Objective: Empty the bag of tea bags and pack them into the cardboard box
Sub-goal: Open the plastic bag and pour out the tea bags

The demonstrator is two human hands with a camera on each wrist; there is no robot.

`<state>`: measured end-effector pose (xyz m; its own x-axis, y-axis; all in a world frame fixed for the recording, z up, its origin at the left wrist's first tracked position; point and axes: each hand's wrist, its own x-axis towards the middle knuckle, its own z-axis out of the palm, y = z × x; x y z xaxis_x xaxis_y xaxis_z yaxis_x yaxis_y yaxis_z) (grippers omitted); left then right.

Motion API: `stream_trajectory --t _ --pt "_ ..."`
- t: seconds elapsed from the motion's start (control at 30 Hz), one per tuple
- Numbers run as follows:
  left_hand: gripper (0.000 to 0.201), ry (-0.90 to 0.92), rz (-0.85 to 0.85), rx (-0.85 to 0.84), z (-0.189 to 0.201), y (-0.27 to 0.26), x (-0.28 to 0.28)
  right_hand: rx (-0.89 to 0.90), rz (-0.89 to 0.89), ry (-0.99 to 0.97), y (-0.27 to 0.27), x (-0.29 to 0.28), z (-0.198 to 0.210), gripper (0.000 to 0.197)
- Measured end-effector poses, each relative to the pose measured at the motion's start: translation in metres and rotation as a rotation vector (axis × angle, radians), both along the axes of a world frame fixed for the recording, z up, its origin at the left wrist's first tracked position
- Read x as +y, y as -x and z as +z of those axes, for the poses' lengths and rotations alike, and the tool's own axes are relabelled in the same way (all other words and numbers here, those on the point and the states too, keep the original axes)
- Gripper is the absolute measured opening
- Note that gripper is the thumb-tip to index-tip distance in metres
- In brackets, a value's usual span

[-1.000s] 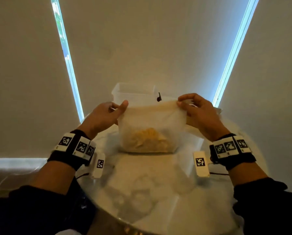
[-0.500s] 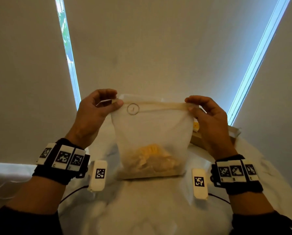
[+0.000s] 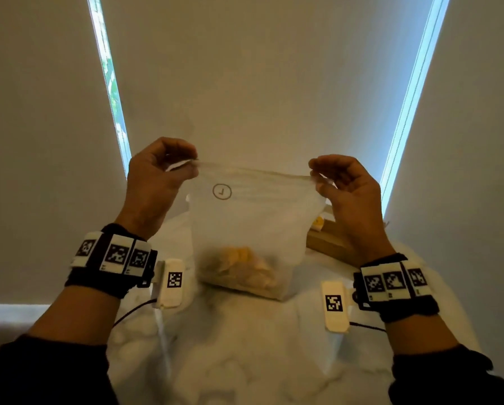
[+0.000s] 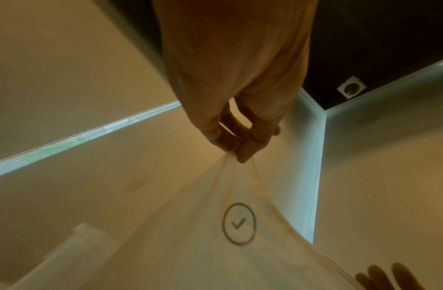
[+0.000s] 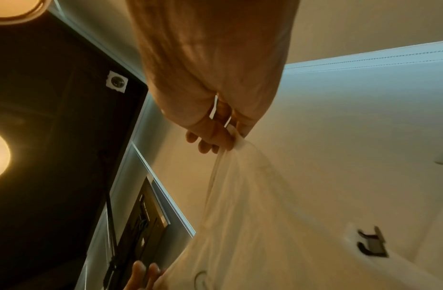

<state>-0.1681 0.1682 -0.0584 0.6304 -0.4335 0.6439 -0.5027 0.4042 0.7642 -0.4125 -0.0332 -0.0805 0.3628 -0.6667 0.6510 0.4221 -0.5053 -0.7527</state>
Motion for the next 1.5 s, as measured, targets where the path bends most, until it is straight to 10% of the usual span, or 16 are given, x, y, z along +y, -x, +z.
stream_trajectory --t 0.2,0.5,0.77,1.5 --pt "0.032 -0.254 -0.018 -0.059 -0.029 0.013 0.035 0.234 -0.130 -0.024 0.021 0.022 -0.025 0.027" --pt "0.058 -0.052 0.025 -0.050 0.007 0.026 0.055 0.319 -0.366 0.358 0.010 0.049 0.037 0.021" --pt "0.060 -0.180 0.074 -0.195 0.005 0.039 0.039 0.633 -0.169 0.727 -0.077 0.100 0.046 0.028" --pt "0.034 -0.237 0.100 -0.127 0.000 0.004 0.064 0.791 -0.390 0.619 0.036 0.002 0.030 0.012"
